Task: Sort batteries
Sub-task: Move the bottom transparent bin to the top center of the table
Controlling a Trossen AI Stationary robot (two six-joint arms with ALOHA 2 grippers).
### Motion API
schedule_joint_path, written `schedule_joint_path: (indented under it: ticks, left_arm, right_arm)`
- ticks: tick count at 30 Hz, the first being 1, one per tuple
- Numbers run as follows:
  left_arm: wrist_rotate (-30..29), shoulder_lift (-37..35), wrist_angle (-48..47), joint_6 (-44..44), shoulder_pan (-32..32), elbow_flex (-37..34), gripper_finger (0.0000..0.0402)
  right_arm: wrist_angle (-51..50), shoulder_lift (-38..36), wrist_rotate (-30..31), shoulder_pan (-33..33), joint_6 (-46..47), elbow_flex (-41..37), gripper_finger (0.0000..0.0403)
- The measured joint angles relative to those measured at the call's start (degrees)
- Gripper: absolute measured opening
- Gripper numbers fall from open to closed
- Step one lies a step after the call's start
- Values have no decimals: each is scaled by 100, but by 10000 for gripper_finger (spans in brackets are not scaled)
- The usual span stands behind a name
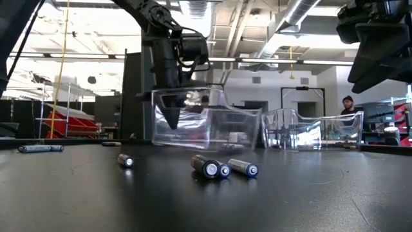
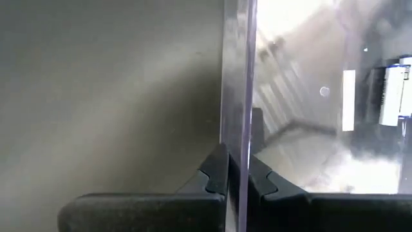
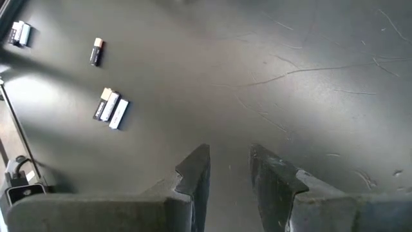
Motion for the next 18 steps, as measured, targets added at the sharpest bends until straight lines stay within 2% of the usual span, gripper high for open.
schedule_joint_path:
  ticks: [4, 10, 18]
  left_arm:
    - [-93, 0, -378, -933, -42, -1, 1]
    - [-610, -4, -1307, -2161, -440, -48, 1]
    - [-702, -4, -1333, -3374, -790, -245, 14]
  right_arm:
    - [-12, 0, 0, -2, -196, 0, 127]
    - [-14, 0, -1, -2, -294, 0, 127]
    - [-14, -20, -319, -92, -569, 0, 127]
